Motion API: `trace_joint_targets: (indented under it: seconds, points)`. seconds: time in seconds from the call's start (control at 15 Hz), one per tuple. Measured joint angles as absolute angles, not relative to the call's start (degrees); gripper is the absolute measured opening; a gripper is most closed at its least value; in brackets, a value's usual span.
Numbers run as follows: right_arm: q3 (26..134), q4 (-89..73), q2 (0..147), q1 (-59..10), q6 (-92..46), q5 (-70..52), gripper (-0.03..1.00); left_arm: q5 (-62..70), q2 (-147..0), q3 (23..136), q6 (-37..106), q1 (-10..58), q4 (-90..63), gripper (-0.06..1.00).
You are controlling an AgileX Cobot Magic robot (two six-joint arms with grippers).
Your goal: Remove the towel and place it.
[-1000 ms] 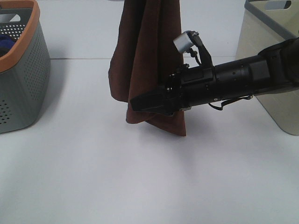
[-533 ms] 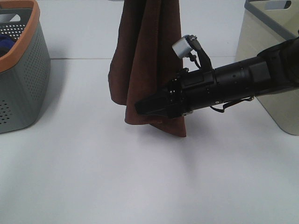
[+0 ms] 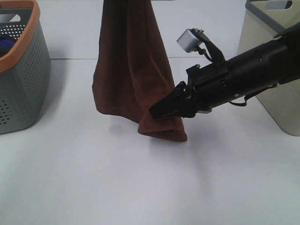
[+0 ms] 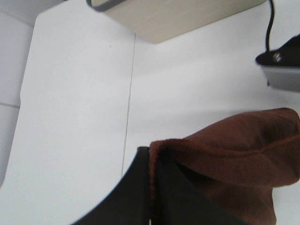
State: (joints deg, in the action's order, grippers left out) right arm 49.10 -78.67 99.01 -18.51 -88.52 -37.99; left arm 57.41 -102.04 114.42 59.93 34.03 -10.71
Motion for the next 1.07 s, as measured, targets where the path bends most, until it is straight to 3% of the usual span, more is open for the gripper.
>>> trace_joint_targets:
  seconds: [0.47, 0.73, 1.07]
  points:
    - [50.36, -41.37, 78.9, -18.51, -58.38, -32.77, 0.0, 66.12, -102.04, 114.42, 35.18, 34.03, 0.57, 0.0]
    - [54.03, -25.61, 78.67, -18.51, -56.78, -30.02, 0.0, 65.95, -104.97, 114.42, 28.59, 31.4, 0.57, 0.0]
    - [63.03, -15.53, 85.2, -18.51, -56.78, -17.76, 0.0, 54.83, -110.98, 114.36, 28.02, 25.84, 0.57, 0.0]
